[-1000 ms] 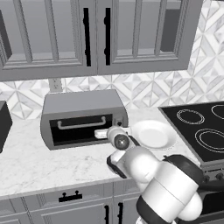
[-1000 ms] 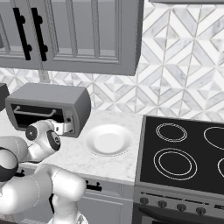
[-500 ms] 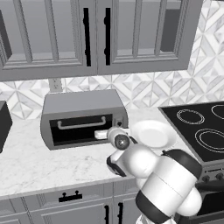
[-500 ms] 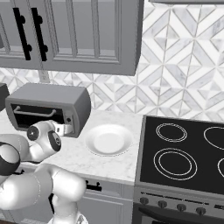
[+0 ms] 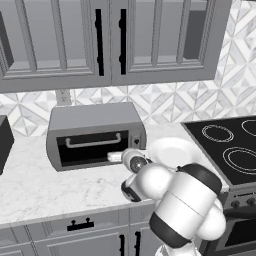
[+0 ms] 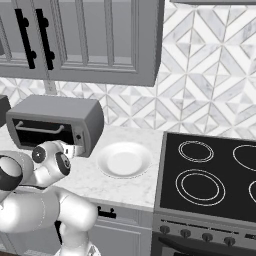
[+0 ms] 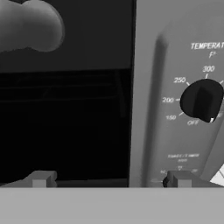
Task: Pick up the kebab skewer and baguette bread, and place them inside the toaster oven. Close the toaster oven door and start by setting the timer.
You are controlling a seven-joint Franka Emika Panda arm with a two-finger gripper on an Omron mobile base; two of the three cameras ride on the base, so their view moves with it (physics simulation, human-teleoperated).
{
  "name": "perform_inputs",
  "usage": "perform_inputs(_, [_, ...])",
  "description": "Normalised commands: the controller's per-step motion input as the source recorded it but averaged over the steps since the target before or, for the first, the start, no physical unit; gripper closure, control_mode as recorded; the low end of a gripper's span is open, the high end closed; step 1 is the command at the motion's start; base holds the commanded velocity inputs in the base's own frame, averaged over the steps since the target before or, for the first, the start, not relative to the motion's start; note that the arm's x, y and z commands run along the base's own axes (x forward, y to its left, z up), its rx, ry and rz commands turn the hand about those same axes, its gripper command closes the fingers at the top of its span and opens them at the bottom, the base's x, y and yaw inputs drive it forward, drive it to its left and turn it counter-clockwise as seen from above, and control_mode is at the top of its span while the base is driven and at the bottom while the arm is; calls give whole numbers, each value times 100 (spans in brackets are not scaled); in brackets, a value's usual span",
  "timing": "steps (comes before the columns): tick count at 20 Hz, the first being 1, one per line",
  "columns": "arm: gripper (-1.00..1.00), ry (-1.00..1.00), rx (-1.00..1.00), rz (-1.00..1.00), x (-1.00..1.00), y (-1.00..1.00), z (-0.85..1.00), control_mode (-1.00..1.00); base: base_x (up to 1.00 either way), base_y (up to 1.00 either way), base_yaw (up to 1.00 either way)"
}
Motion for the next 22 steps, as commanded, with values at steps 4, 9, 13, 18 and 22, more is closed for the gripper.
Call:
perform_inputs(4, [-100, 0, 1, 3, 0, -7, -23, -100, 0, 0, 0])
perform_inputs(9, [-100, 0, 1, 3, 0, -9, -19, -100, 0, 0, 0])
perform_inputs(13, [-100, 0, 3, 4, 0, -17, -13, -100, 0, 0, 0])
perform_inputs(18, [-100, 0, 1, 1, 0, -17, -14, -100, 0, 0, 0])
perform_inputs(22, [-100, 0, 1, 0, 0, -25, -8, -100, 0, 0, 0])
